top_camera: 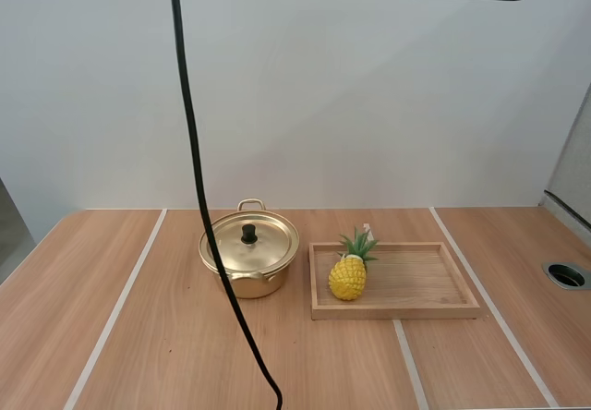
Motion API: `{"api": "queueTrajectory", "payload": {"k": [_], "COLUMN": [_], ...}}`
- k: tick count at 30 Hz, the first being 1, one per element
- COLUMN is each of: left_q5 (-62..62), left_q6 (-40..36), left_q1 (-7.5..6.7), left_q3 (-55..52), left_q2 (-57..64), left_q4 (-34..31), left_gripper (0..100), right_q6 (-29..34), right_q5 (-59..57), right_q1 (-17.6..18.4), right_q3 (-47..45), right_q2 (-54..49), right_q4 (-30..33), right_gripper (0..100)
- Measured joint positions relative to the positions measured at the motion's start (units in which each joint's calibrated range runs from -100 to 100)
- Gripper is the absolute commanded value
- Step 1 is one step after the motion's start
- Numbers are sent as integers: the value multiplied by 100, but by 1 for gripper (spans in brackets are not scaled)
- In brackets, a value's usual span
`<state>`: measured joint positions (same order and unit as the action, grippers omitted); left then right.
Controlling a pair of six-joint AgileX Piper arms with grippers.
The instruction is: Open the pot, put the grape inside, and close it
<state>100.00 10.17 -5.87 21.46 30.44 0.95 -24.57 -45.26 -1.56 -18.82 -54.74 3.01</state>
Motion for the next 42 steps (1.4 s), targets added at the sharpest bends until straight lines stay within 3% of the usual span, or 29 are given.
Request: {"api": "queueTrajectory", "payload": {"k": [17,21,25,32,36,42], "left_q5": [-1290,-1681,-2080,-3008,-3146,-3458], "left_q6": [-1345,-1466,-1546,-2176,-2657,-2800], "left_q1": [0,42,48,91,192,241], "left_q3": [-51,-440,-1061,-2084,-2550,-3236], "left_q2": [2071,2643,3280,4552,5137,5786], "left_q4": [47,47,-7,-809,-1253,-1313], "left_gripper": [0,0,0,0,0,0], "right_q6": [0,196,512,678,1282,2178], "right_q5": [-600,-600,-343,92,91,23], "right_q1": [0,0,0,0,0,0], "right_q3": [-28,-41,-41,-54,-54,-42], "right_q2": [-250,-750,-1374,-2561,-3089,-3660], "right_q4": [-131,-615,-686,-671,-94,950], "right_gripper": [0,0,0,0,0,0]}}
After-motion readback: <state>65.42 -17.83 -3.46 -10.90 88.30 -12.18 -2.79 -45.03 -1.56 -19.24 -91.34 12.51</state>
